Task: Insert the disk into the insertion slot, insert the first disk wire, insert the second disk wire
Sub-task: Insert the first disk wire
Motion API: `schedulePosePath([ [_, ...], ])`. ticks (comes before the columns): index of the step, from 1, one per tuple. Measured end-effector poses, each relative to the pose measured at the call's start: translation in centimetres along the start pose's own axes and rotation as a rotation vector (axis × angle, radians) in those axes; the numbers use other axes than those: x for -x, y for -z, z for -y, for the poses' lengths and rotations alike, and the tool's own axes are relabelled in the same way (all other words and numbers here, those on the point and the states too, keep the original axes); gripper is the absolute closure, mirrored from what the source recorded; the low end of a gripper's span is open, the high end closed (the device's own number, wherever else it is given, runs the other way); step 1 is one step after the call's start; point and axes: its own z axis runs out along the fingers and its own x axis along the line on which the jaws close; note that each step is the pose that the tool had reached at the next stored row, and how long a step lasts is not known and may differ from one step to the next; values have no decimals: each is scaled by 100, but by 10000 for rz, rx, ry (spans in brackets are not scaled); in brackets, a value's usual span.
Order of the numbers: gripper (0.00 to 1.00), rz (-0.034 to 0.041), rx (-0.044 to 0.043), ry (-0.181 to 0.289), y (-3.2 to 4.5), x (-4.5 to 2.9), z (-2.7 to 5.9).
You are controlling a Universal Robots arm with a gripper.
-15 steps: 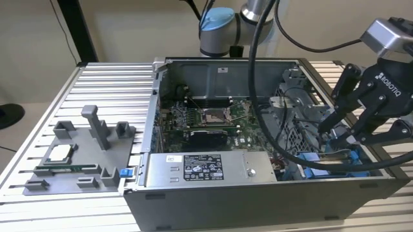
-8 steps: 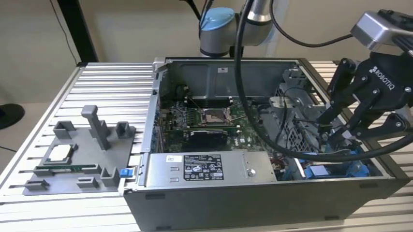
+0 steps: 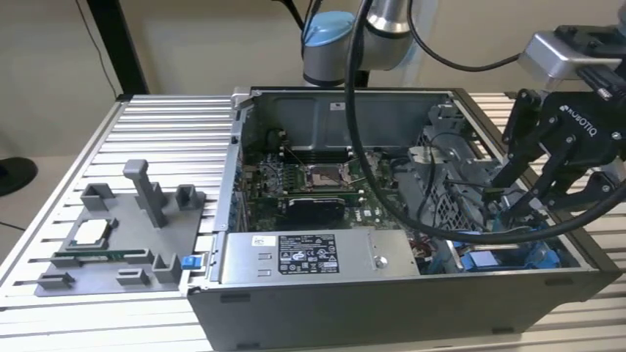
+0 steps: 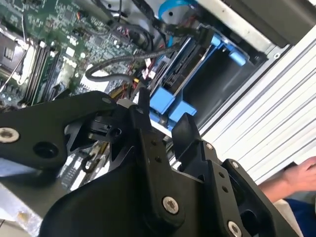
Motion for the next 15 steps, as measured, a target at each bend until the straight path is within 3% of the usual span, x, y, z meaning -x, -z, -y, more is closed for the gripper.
schedulePosePath([
  [1, 0, -2, -152, 16, -2, 9, -19],
  [3, 0, -3, -362, 38, -6, 29, -58],
  [7, 0, -66, -545, 54, -17, 76, -149],
  [8, 0, -113, -588, 56, -20, 94, -167],
  [11, 0, -448, -774, 63, -33, 153, -199],
  [12, 0, -495, -857, 69, -38, 186, -205],
  [15, 0, -526, -1021, 82, -57, 284, -233],
])
